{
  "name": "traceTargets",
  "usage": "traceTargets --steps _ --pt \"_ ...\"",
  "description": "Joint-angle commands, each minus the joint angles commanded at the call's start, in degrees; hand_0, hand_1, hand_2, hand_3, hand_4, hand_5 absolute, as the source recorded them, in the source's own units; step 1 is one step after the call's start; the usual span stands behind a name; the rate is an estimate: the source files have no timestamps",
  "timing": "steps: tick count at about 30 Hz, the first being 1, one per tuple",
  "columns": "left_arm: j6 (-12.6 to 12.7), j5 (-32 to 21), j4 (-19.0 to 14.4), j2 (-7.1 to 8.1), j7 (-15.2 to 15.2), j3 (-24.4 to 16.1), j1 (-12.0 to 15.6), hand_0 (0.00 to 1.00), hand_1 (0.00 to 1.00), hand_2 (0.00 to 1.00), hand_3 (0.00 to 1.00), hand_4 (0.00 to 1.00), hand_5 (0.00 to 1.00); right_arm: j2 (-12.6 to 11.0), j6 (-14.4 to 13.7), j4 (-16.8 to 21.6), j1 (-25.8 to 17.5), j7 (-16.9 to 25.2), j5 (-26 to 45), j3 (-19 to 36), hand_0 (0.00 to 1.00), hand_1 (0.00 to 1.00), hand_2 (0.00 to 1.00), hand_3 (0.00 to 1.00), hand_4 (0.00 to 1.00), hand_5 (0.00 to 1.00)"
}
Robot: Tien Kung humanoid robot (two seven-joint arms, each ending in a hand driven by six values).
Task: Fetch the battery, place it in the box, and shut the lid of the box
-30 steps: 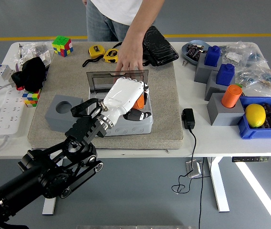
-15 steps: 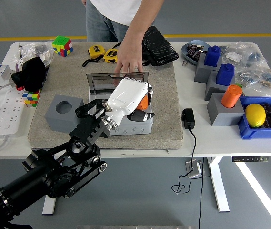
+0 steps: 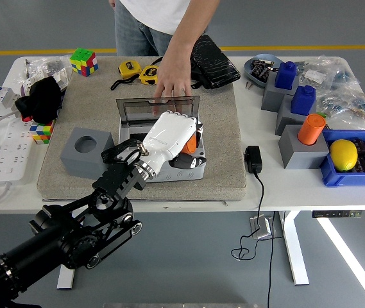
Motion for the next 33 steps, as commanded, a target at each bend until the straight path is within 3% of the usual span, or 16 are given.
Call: traceTargets --steps 6,7,12,13,18,19,24,25,30,31,33 --pt "-0.4 0.0 -0.1 0.0 0.2 0.1 0.1 0.036 0.03 0.072 0.067 0.807 0.054 0.0 0.0 0.0 -0.1 -0.1 -0.1 0.0 0.814 0.769 0.751 0.792 0.998 0.998" --pt "-0.9 0.0 -0.2 0.0 0.3 0.1 0.1 0.118 0.164 0.203 0.208 0.881 0.116 0.0 0.0 0.0 -0.1 -0.1 0.0 0.0 0.815 0.771 0.751 0.792 0.998 0.998" --pt "-5.2 0.0 -0.1 0.0 -0.2 -0.2 0.1 0.118 0.164 0.203 0.208 0.881 0.116 0.1 0.0 0.0 -0.1 -0.1 -0.2 0.2 0.815 0.771 0.751 0.792 0.998 0.998" --pt "-5.8 0.0 0.0 0.0 -0.3 -0.3 0.1 0.382 0.614 0.555 0.539 0.998 0.285 0.1 0.0 0.0 -0.1 -0.1 -0.1 0.1 0.814 0.77 0.751 0.793 0.998 0.998" --pt "-6.2 0.0 -0.9 0.06 -0.5 -0.5 0.2 0.382 0.614 0.555 0.539 0.998 0.285 0.1 0.1 0.0 0.0 0.0 0.1 0.0 0.814 0.77 0.751 0.793 0.998 0.998" --pt "-6.5 0.0 -1.2 0.1 -0.3 -0.5 0.2 0.742 0.837 0.802 0.781 0.998 0.343 0.1 0.1 0.0 0.0 0.0 0.1 0.0 0.815 0.77 0.751 0.793 0.998 0.998" --pt "-8.1 0.0 -4.8 0.69 0.9 -0.6 0.1 0.742 0.837 0.802 0.781 0.998 0.343 0.1 0.1 0.0 0.0 -0.1 0.0 0.1 0.815 0.77 0.751 0.793 0.998 0.998" --pt "-8.1 0.0 -5.5 0.81 1.0 -0.6 0.1 0.924 0.958 0.926 0.849 0.998 0.371 0.1 0.1 0.0 0.0 -0.1 0.0 0.1 0.814 0.767 0.75 0.792 0.998 0.998" --pt "-8.1 0.0 -10.3 1.45 2.6 -1.1 -0.2 0.924 0.958 0.926 0.849 0.998 0.371 0.1 0.1 0.0 0.1 -0.1 0.1 0.1 0.814 0.767 0.75 0.792 0.998 0.998" --pt "-8.1 0.0 -11.2 1.49 2.6 -1.3 -0.3 0.998 0.996 0.96 0.863 0.998 0.401 0.1 0.1 0.0 0.1 -0.1 0.0 0.2 0.812 0.766 0.747 0.792 0.998 0.998" --pt "-7.9 0.0 -12.2 1.53 2.7 -1.5 -0.3 0.998 0.996 0.96 0.863 0.998 0.401 0.1 0.1 0.0 0.1 -0.1 0.0 0.2 0.812 0.766 0.747 0.792 0.998 0.998"
